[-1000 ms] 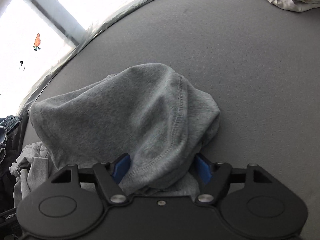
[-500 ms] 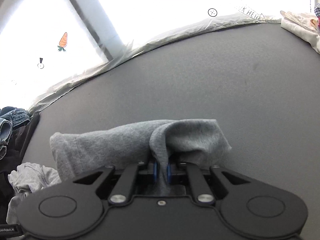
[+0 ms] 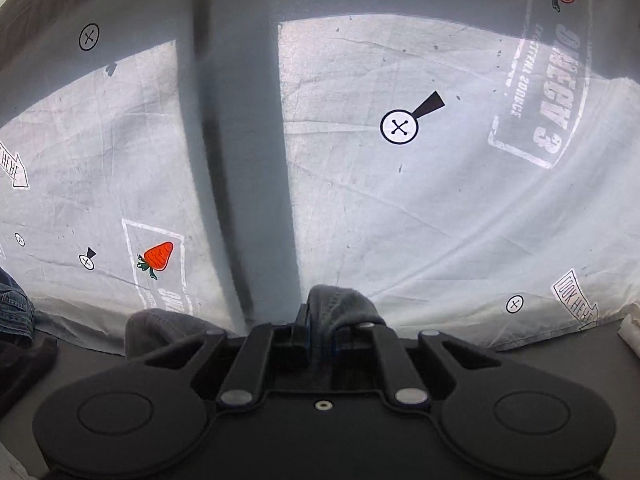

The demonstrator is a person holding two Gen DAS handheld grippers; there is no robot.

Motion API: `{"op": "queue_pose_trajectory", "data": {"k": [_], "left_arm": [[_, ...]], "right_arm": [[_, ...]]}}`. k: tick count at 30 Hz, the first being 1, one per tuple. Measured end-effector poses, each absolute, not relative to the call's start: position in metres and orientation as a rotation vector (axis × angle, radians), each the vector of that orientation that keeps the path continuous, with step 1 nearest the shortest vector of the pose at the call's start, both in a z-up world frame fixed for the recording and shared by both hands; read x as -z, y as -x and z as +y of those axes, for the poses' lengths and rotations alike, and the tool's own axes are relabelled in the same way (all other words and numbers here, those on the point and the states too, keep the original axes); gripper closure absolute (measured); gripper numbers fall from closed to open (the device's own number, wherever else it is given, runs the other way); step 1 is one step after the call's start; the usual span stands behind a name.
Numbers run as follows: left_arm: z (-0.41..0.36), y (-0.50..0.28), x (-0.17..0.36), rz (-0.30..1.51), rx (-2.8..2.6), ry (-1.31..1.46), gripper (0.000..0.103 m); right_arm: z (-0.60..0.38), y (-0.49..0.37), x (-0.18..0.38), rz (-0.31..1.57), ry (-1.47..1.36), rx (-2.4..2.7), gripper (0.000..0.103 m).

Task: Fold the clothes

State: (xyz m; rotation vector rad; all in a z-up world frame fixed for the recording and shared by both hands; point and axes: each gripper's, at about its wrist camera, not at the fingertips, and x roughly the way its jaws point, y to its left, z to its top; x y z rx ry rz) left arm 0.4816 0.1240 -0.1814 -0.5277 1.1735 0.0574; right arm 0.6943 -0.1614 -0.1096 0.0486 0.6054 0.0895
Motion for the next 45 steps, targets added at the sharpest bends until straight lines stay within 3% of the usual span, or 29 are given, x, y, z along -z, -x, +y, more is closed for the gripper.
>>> {"op": "queue_pose_trajectory", "data": {"k": [2,5,6,9,16,35,36,37,41,43,45], "left_arm": [[0.121,-0.480,0.179,1.171,-0.052,0.506,0.091],[0.123,-0.472,0.178,1.162,-0.054,0.545,0.081],[0.126,-0.469,0.178,1.157,-0.056,0.565,0.079],[0.129,-0.462,0.177,1.149,-0.058,0.581,0.080],[0.117,-0.433,0.151,1.093,-0.074,0.544,0.099],[-0.091,-0.366,0.097,0.990,0.343,0.281,0.099],[-0.101,-0.366,0.096,0.994,0.357,0.269,0.092],[-0.102,-0.365,0.098,1.008,0.348,0.271,0.078],[-0.098,-0.357,0.105,1.057,0.317,0.299,0.066],[-0.086,-0.350,0.106,1.068,0.304,0.339,0.051],[-0.069,-0.341,0.105,1.060,0.268,0.363,0.045]], "right_arm": [[-0.165,-0.677,0.135,0.706,-0.057,-0.082,0.077],[-0.181,-0.630,0.164,0.780,-0.094,-0.043,0.059],[-0.188,-0.612,0.171,0.802,-0.118,-0.029,0.057],[-0.209,-0.550,0.193,0.888,-0.206,0.006,0.056],[-0.206,-0.466,0.200,0.981,-0.210,-0.012,0.055],[-0.283,-0.367,0.143,0.864,-0.207,-0.036,0.052],[-0.291,-0.361,0.142,0.862,-0.217,-0.017,0.052],[-0.298,-0.354,0.142,0.862,-0.231,0.006,0.052],[-0.319,-0.336,0.145,0.869,-0.285,0.062,0.050],[-0.321,-0.332,0.147,0.876,-0.306,0.075,0.049],[-0.317,-0.331,0.149,0.885,-0.322,0.070,0.048]]}}
